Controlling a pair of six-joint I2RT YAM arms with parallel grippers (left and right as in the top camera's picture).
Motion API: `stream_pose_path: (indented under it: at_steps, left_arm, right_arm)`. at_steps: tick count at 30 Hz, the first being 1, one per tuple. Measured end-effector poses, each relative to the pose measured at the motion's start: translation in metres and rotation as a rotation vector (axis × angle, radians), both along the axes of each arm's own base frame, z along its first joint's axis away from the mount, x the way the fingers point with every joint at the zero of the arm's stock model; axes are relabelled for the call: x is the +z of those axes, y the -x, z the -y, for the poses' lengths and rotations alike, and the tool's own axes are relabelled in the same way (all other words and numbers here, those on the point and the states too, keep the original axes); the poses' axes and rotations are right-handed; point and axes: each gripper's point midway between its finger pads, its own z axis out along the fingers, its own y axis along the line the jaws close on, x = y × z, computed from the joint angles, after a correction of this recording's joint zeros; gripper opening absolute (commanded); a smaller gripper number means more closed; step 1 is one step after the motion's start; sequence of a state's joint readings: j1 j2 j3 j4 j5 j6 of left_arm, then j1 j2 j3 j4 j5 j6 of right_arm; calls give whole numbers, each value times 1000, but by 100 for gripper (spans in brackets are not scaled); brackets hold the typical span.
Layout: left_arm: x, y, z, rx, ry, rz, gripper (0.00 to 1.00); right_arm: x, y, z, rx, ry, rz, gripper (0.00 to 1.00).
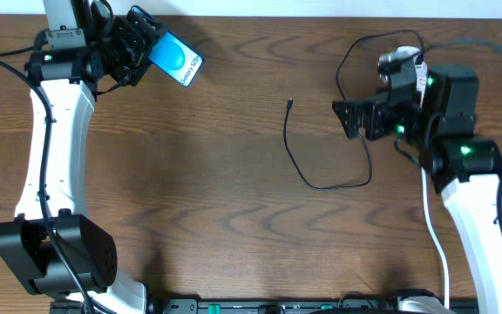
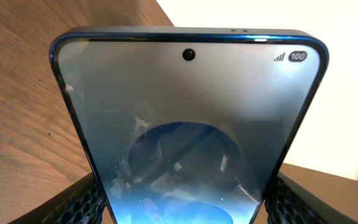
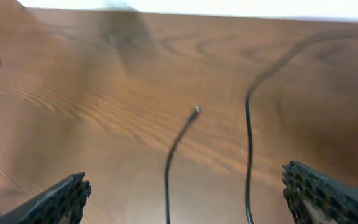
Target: Plug charger to phone and switch on socket
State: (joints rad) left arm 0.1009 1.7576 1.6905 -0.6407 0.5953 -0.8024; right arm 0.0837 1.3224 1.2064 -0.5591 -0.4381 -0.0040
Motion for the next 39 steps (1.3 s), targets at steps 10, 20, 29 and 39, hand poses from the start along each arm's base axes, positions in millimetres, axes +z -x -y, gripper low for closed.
stream_pose_path:
  at_steps: [10, 20, 29, 39]
  left_arm:
    - [-2, 2, 0, 1, 0, -15, 7]
    - [-4, 4, 0, 2, -1, -24, 7]
    - [-5, 5, 19, -27, -11, -28, 7]
    - [-10, 8, 23, -8, -13, -60, 7]
  right_arm:
    - [-37, -35, -41, 91, 28, -194, 99]
    - [-9, -52, -89, 214, -66, -42, 99]
    - [-30, -61, -137, 168, -92, -87, 90]
    - [-76, -73, -137, 67, -65, -195, 78]
